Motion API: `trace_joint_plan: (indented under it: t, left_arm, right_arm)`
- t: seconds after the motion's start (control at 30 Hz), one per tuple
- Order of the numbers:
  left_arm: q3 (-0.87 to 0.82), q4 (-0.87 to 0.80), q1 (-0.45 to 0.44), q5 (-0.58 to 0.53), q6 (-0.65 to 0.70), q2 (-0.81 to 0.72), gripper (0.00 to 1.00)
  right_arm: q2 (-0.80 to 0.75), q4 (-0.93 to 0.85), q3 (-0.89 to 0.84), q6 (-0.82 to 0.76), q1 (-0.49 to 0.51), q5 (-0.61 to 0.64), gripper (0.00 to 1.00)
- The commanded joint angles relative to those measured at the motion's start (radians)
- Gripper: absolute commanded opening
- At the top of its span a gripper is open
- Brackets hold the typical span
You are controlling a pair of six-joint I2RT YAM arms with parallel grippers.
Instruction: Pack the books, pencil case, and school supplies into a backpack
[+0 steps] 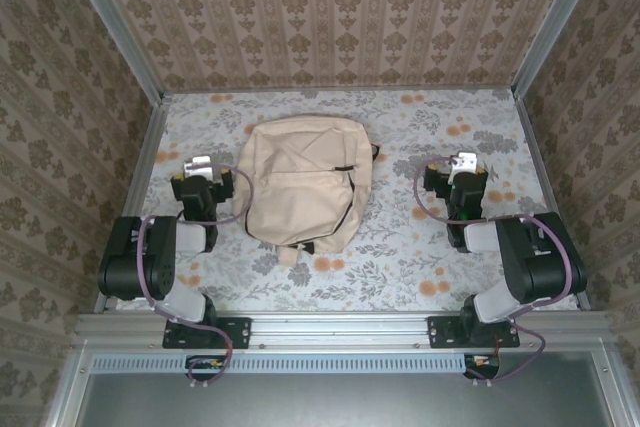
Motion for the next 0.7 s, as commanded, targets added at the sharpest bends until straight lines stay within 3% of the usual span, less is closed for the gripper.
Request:
trace_joint_plan:
  t: [0.0,0.67]
  left_arm:
    - [0.016,-0.018,0.006,0.013,0.0,-0.003,1.0]
    - [0.031,-0.048,0.026,0.099,0.006,-0.003,1.0]
  right_arm:
    - [0.008,-0.015,0.019,0.022,-0.003,-0.021,1.0]
    - [0.008,-0.013,0.017,0.022,-0.003,-0.023,1.0]
